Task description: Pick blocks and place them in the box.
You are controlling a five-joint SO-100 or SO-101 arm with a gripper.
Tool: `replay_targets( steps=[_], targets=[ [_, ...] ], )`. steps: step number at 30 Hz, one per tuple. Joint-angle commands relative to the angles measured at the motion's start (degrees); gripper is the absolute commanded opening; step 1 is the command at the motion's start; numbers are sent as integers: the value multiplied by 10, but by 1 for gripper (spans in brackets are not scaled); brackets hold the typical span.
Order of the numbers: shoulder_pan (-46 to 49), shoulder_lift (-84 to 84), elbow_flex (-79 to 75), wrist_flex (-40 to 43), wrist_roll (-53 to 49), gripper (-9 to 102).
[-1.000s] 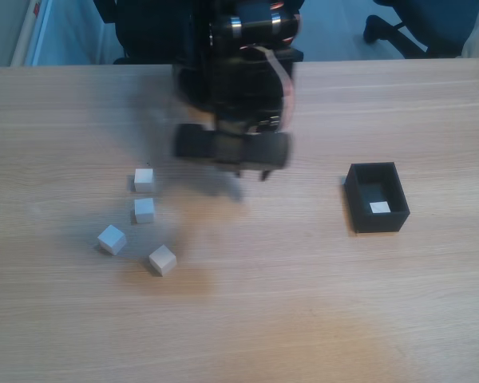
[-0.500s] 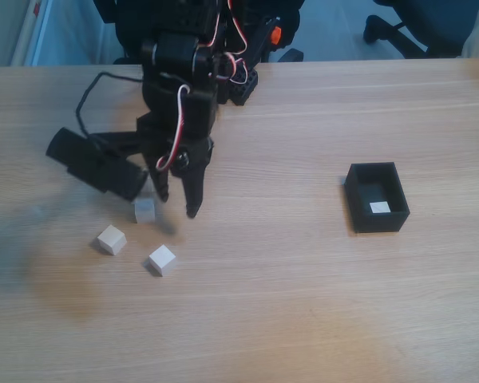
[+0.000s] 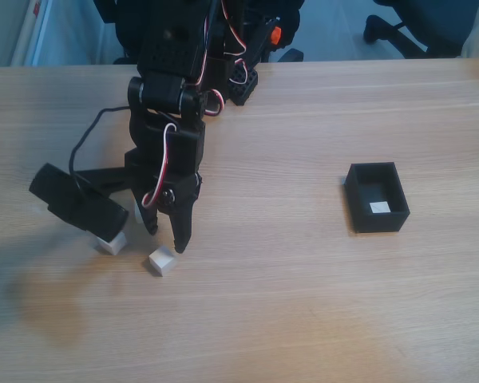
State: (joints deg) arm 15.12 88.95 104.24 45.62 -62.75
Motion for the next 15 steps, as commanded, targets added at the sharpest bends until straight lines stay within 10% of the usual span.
replay_targets(
  steps=[1, 15],
  targets=[
    [-10, -6, -40, -14, -4, 17],
    [-10, -71, -101, -21, -13, 16]
  ],
)
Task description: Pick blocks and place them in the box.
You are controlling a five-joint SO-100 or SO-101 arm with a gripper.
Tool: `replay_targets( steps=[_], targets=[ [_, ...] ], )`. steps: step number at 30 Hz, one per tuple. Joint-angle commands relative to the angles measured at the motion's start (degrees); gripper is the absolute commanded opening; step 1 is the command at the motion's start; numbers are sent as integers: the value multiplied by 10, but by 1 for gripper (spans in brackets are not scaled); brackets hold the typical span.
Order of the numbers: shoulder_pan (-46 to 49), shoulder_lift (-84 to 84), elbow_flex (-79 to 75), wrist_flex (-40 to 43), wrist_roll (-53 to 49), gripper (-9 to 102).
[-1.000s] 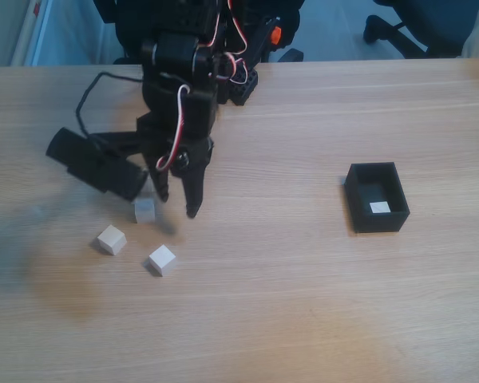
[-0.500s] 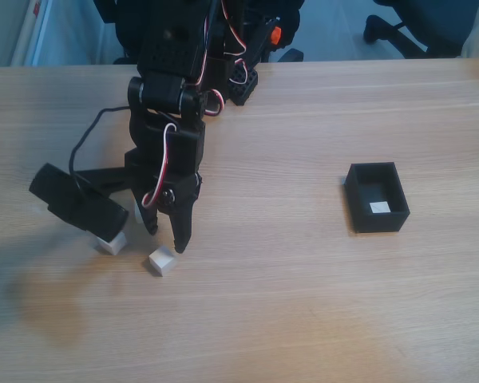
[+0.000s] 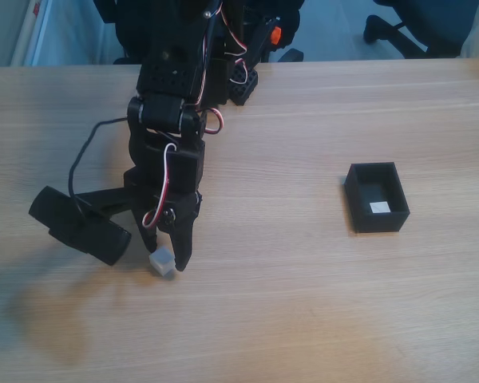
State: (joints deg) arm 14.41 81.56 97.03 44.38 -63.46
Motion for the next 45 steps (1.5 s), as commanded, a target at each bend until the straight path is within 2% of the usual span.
replay_targets(
  steps=[1, 13, 19, 22, 29, 36, 45],
  targets=[
    [-3, 3, -27, -5, -7, 15],
    [-11, -7, 1, -16, -12, 11],
    [-16, -5, 8, -25, -6, 1],
    [-16, 6, 18, -33, -5, 0],
    [-40, 129, 91, -28, -12, 0],
    [-166, 323, 194, -21, -12, 0],
    [-408, 447, 188, 56, 30, 0]
  ],
)
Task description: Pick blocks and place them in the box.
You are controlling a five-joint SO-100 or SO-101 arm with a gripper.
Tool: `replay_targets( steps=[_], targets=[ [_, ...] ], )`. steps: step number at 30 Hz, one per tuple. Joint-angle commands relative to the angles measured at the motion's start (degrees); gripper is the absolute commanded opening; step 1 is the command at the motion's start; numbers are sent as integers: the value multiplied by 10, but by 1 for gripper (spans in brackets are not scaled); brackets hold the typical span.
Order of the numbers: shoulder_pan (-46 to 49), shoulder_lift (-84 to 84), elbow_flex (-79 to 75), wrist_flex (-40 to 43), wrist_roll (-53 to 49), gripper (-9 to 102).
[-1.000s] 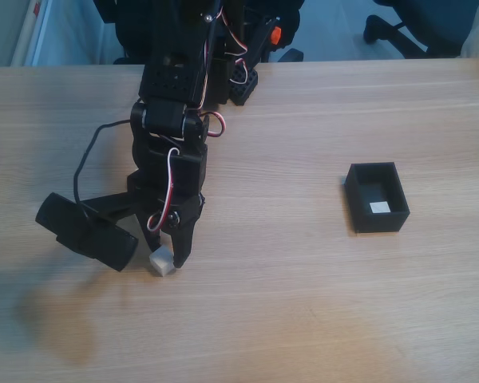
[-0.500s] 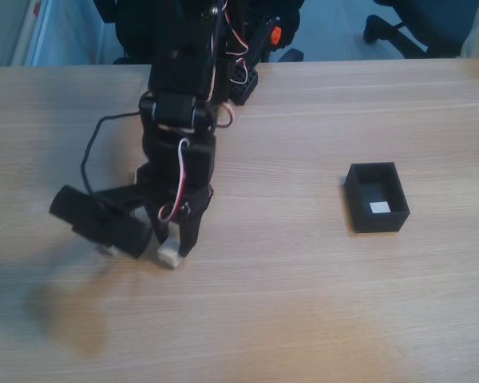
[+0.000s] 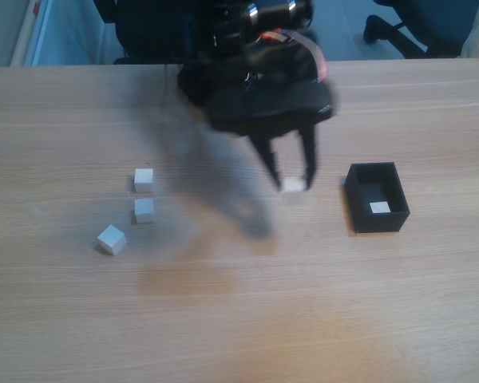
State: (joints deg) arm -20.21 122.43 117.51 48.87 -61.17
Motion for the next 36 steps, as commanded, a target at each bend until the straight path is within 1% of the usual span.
replay_targets(
  steps=[1, 7, 10, 14, 21, 25, 28, 29, 32, 36],
  targets=[
    [-84, 42, -20, 15, 10, 0],
    [-196, 25, -43, 28, 19, 0],
    [-222, -2, -60, 28, 33, 0],
    [-230, -33, -74, 23, 44, 0],
    [-224, -98, -119, 0, 49, 11],
    [-220, -119, -143, 2, 50, 13],
    [-211, -120, -141, 3, 47, 13],
    [-205, -120, -139, 6, 46, 11],
    [-163, -113, -134, 35, 51, 0],
    [-66, -79, -92, 84, 20, 3]
  ],
)
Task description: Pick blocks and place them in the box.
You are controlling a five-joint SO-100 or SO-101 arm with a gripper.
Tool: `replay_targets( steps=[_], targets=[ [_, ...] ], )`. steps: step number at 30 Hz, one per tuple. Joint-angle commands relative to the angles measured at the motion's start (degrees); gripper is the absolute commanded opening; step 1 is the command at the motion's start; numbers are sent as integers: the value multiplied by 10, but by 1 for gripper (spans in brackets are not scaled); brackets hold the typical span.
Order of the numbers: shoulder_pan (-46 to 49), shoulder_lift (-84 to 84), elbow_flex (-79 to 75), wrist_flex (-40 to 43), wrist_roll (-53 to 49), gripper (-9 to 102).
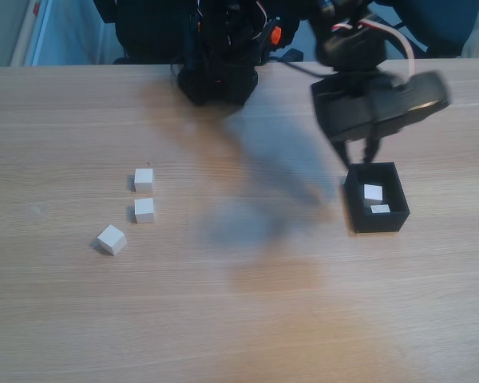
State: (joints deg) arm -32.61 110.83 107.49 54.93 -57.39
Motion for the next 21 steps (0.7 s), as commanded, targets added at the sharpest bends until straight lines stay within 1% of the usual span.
replay_targets(
  steps=[1, 3, 6, 9, 12, 17, 21],
  targets=[
    [87, 47, 24, 31, -33, 3],
    [147, 65, 58, 37, -78, 4],
    [233, 73, 98, 43, -149, 0],
    [318, 64, 116, 49, -193, 0],
    [395, 38, 109, 72, -239, 5],
    [490, -5, 88, 91, -319, 9],
    [533, -37, 69, 93, -367, 11]
  ],
)
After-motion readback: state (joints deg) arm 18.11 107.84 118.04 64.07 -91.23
